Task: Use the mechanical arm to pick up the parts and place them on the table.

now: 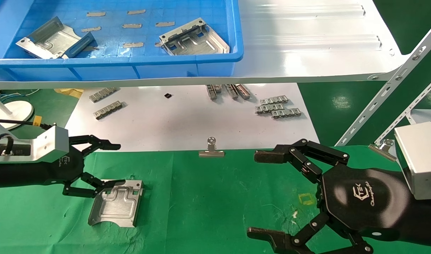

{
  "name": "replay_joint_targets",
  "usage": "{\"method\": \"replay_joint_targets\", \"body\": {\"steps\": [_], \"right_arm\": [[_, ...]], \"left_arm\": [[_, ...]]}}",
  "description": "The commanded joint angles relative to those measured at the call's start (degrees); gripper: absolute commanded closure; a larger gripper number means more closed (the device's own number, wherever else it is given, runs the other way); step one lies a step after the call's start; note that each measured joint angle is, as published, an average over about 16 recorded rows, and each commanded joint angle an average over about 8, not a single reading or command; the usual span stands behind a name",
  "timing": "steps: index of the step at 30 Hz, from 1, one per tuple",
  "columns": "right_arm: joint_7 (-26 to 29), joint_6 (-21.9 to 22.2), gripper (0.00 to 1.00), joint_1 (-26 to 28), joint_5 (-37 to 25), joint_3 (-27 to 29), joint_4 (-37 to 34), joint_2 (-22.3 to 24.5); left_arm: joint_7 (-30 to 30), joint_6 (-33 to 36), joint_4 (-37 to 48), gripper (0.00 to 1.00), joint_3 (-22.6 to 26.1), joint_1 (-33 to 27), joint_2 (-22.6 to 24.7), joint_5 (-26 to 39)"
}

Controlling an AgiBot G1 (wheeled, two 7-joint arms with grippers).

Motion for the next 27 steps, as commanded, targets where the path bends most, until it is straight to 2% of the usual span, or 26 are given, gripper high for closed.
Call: {"method": "replay_joint_targets", "body": {"steps": [1, 27], "right_arm": [[0.0, 0.0, 0.0, 0.0, 0.0, 0.0, 0.0, 0.0], [-0.03, 0.0, 0.0, 0.03, 0.03, -0.05, -0.03, 0.01]], "left_arm": [[0.12, -0.04, -0.1, 0.0, 0.07, -0.12, 0.02, 0.29], [-17.69, -2.58, -28.05, 0.0, -15.66, 15.6, -5.54, -7.14]]}}
